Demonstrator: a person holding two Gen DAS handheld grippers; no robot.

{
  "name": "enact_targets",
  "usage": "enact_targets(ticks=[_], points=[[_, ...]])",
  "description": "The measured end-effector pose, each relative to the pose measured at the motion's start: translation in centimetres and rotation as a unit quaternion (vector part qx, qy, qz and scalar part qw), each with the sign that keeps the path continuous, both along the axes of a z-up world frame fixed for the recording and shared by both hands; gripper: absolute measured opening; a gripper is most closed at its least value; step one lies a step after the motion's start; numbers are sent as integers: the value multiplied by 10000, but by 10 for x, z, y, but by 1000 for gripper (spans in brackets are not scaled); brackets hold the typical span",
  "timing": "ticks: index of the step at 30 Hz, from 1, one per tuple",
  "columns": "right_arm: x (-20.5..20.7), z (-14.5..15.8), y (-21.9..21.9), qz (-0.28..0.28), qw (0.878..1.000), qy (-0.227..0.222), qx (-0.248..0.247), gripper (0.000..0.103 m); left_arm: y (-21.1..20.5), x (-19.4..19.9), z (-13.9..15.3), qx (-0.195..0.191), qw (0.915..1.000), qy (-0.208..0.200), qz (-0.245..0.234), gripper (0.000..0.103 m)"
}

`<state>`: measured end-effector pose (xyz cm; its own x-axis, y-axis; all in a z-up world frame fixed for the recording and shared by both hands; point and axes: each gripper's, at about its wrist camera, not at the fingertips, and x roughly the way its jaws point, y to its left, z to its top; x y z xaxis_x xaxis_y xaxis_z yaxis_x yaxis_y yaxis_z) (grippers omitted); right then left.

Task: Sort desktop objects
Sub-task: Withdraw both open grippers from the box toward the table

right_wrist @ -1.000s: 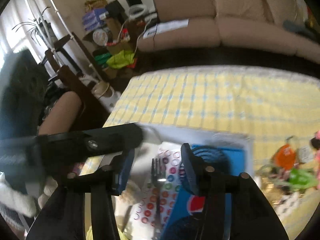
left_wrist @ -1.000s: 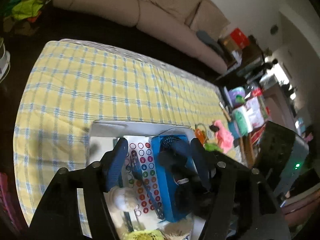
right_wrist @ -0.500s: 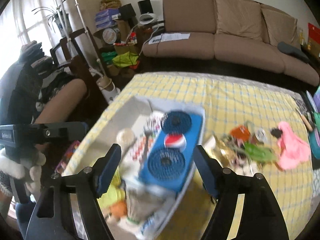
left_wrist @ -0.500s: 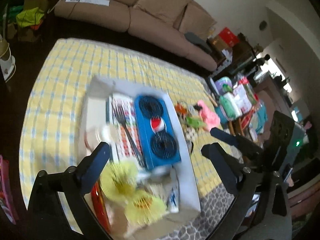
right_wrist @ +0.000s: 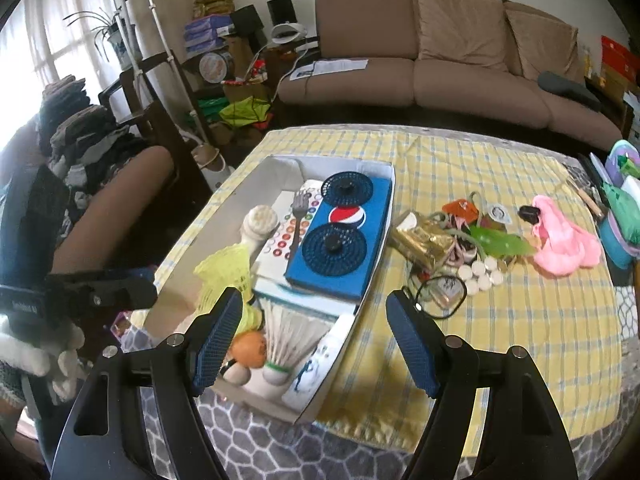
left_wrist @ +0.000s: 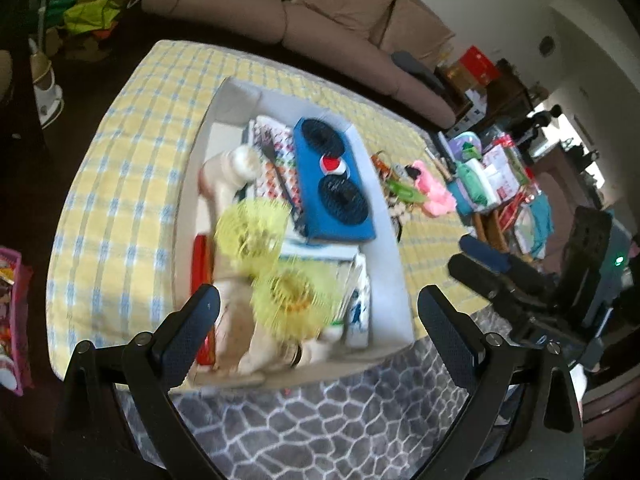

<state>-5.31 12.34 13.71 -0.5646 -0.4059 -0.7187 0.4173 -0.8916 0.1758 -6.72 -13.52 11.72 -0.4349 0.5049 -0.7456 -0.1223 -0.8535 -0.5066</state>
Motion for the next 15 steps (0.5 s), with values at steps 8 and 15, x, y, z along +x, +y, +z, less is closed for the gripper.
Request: enact_targets(ticks=[8,15], points=[[28,-6,17,-49,10000,29,56,76,7,35,4,-545,9983,178,-47,99],[43,-26,56,-290,9994,-23,198,77,40,52,4,-801,9955,360,-348,99]])
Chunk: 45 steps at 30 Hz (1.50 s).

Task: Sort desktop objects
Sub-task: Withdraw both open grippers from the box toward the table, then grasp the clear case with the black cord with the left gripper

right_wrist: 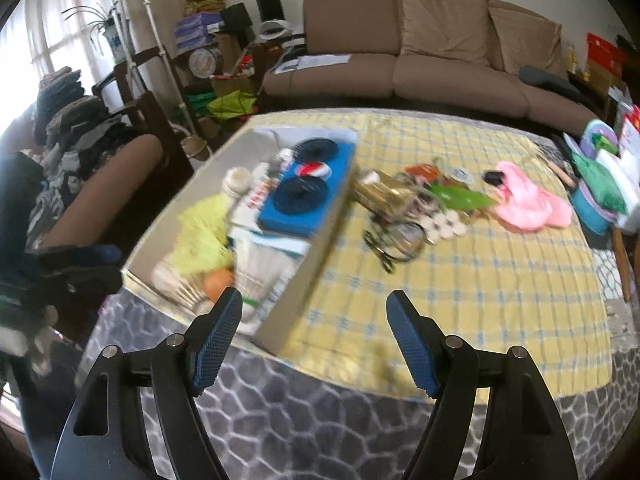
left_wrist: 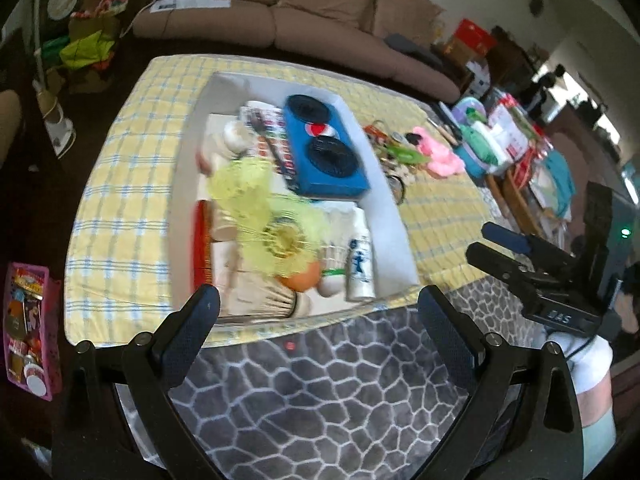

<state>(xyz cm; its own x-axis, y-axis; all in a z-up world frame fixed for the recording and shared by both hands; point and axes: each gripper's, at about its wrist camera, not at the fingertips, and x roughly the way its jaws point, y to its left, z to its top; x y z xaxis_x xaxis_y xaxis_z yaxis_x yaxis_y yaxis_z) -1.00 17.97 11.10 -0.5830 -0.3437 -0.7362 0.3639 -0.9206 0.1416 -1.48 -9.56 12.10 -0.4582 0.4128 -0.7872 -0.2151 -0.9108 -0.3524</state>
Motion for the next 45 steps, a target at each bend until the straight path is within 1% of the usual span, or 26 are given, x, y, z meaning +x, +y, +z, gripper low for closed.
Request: enact_targets(ticks=[5,8,12,14,17,20,23,25,27,29,31,33,36,38,40,41,42,43,45], points=[[0,-16,51,-448,9987,-101,-230,77,37,5,-3,-100,9994,143,-314,100],[-4,-21,78,-721,9967,-116,-358,77,62,-2,-2,-158,9983,179,-532,102],[-9,-24,103,-935,9945,-38,-477,78,99,-14,1,-276,9962,292,-778,102],[-15,-26,115,-955,9936,-19,-600,78,120,-21,1,-440,9940,307,-950,102],[-21,-31,136,-1013,9927,68,-655,78,161,-37,-2,-833,9879,318,-1268,102],[-22,-37,158,-1179,9893,132,-850,78,193,-54,-6,-1045,9825,328,-1506,102],[-26,-47,178,-1379,9836,-21,-1163,78,220,-79,-15,-1336,9758,274,-1709,100],[-28,-49,185,-1400,9823,-61,-1240,78,237,-96,-21,-1641,9685,266,-1854,97],[-30,-48,187,-1412,9836,-29,-1121,78,251,-113,-28,-1889,9604,211,-2037,93],[-33,-49,190,-1421,9836,-13,-1107,78,261,-126,-37,-2182,9514,148,-2168,90],[-34,-50,191,-1418,9829,-74,-1174,78,270,-137,-51,-2533,9404,39,-2269,84],[-35,-52,190,-1388,9833,-95,-1170,78,277,-149,-67,-2833,9309,-179,-2300,76],[-36,-56,186,-1321,9841,-162,-1178,78,282,-165,-83,-3083,9227,-394,-2280,75],[-35,-57,183,-1267,9848,-195,-1168,78,285,-173,-93,-3175,9166,-662,-2337,75],[-35,-58,180,-1224,9856,-228,-1141,78,288,-178,-104,-3283,9079,-934,-2434,75],[-35,-59,179,-1218,9856,-239,-1145,78,290,-179,-110,-3364,9021,-1038,-2495,75],[-36,-59,179,-1213,9856,-253,-1151,78,291,-179,-114,-3426,8985,-1073,-2527,78],[-36,-60,178,-1208,9855,-262,-1161,78,291,-180,-113,-3393,9002,-1060,-2515,78],[-36,-60,176,-1173,9858,-277,-1165,78,287,-186,-113,-3179,9093,-1173,-2415,76]])
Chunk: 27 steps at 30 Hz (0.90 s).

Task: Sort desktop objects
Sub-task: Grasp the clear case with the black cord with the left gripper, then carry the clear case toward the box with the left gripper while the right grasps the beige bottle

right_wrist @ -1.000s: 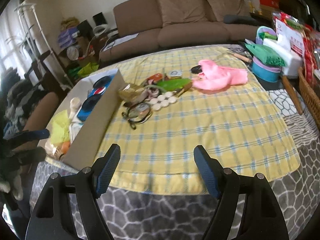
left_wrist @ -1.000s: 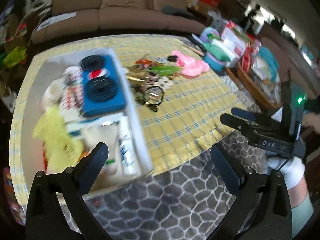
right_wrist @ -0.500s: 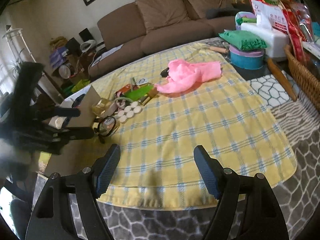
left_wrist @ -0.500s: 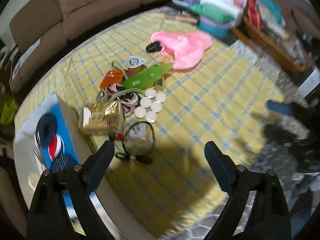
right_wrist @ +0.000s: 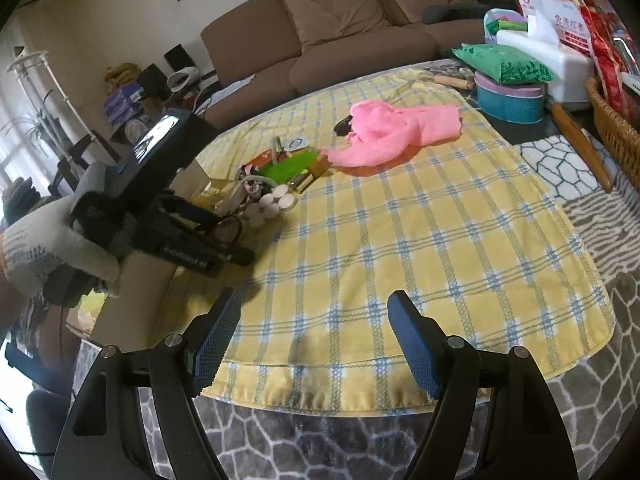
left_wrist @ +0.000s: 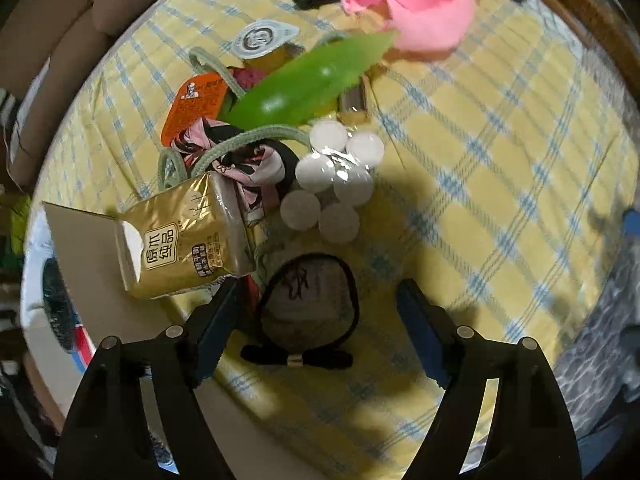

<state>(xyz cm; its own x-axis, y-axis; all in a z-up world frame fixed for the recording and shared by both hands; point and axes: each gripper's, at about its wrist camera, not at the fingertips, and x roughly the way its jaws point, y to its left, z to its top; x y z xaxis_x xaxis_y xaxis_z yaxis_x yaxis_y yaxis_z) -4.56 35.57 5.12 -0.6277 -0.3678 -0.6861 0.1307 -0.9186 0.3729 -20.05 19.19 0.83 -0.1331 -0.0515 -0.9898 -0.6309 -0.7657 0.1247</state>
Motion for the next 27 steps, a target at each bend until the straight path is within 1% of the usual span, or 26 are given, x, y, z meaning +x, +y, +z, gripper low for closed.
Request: enact_targets(ticks=[1,2,3,5,6,7,10,11,13,15,18,20,22,23,25,27], points=[[0,0,-1,6,10000,8,16,78,-2,-1,0,95,9999,-56,70,72],[1,0,-2,12,10000,10,25,78,-5,-1,0,312,9993,-163,138,60],[1,0,-2,11,10000,5,28,78,-6,0,1,412,9989,-173,155,49],[0,-2,-1,-19,10000,-26,23,78,-6,7,6,438,9989,-49,128,34],[0,-3,-1,-28,10000,-46,30,78,-6,12,9,466,9988,37,133,34],[0,-3,0,-47,10000,-53,58,78,-6,19,13,598,9982,38,95,34],[0,-3,5,-154,9999,-49,18,78,-4,43,21,956,9954,-75,7,33],[0,-3,8,-200,9998,-64,-16,78,-4,57,26,1190,9928,-135,-14,32],[1,-5,12,-268,9995,-91,-103,78,-7,75,34,1543,9879,-160,28,32],[1,-6,15,-292,9995,-111,-104,78,-13,94,45,2044,9787,-173,133,32],[3,-6,16,-283,9994,-95,-168,78,-27,103,65,2657,9630,-267,361,32],[5,-5,18,-247,9992,-54,-318,78,-32,107,78,2890,9558,-242,489,32],[7,-1,19,-101,9979,48,-645,78,-40,107,87,3116,9476,-164,685,32],[8,1,18,49,9960,112,-889,78,-50,107,92,3212,9435,-108,811,32],[11,8,10,360,9922,262,-1165,78,-55,105,90,3300,9392,-69,948,32],[13,14,-2,636,9907,396,-1133,78,-67,102,89,3402,9335,-83,1127,32]])
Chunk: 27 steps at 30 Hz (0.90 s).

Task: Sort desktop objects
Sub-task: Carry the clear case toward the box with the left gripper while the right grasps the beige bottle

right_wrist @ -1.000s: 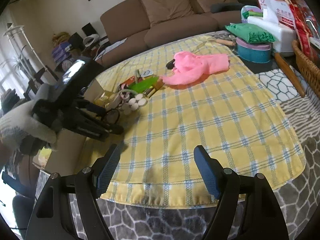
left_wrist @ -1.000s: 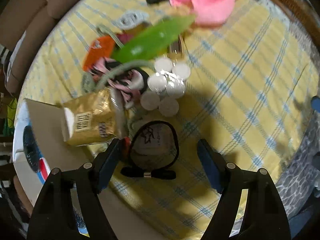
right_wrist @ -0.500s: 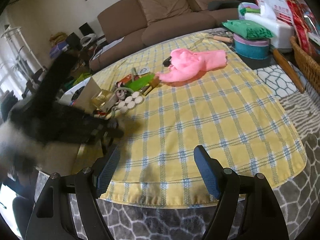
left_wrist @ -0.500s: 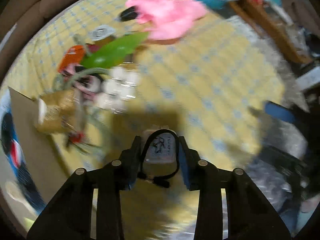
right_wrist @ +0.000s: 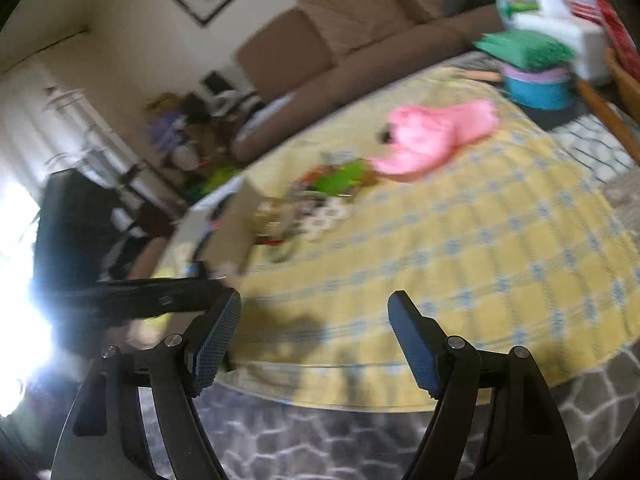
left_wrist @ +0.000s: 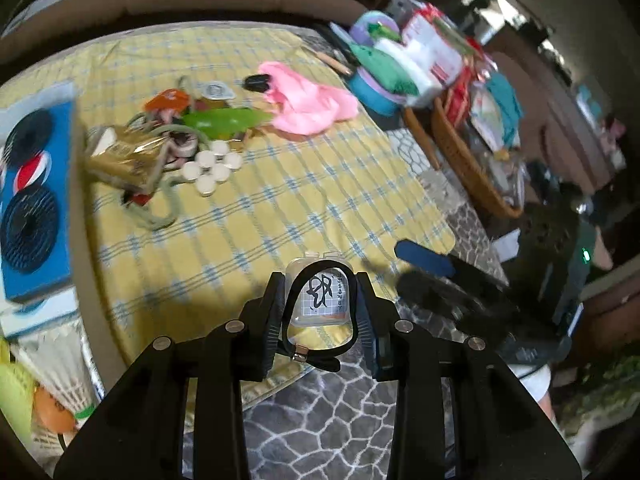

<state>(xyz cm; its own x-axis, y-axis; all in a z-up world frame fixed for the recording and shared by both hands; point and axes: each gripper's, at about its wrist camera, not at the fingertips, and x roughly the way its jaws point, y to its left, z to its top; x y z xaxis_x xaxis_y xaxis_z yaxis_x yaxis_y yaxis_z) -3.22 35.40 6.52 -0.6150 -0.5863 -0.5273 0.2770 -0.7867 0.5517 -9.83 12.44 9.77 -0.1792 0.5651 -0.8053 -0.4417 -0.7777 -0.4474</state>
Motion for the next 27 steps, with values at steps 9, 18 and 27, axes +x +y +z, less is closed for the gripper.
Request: enact_targets(ticks=[9,18,27], points=[[-4,0,-26,40,9972,28,745,78,-75,6,22,597,9964,-33,599,32],[-50,2,-25,-636,9938,-272,875,71,-180,17,59,1048,9860,333,1251,32],[-160,-30,-58,-1144,9711,-743,1957,46,-252,21,58,1363,9738,637,1707,32]])
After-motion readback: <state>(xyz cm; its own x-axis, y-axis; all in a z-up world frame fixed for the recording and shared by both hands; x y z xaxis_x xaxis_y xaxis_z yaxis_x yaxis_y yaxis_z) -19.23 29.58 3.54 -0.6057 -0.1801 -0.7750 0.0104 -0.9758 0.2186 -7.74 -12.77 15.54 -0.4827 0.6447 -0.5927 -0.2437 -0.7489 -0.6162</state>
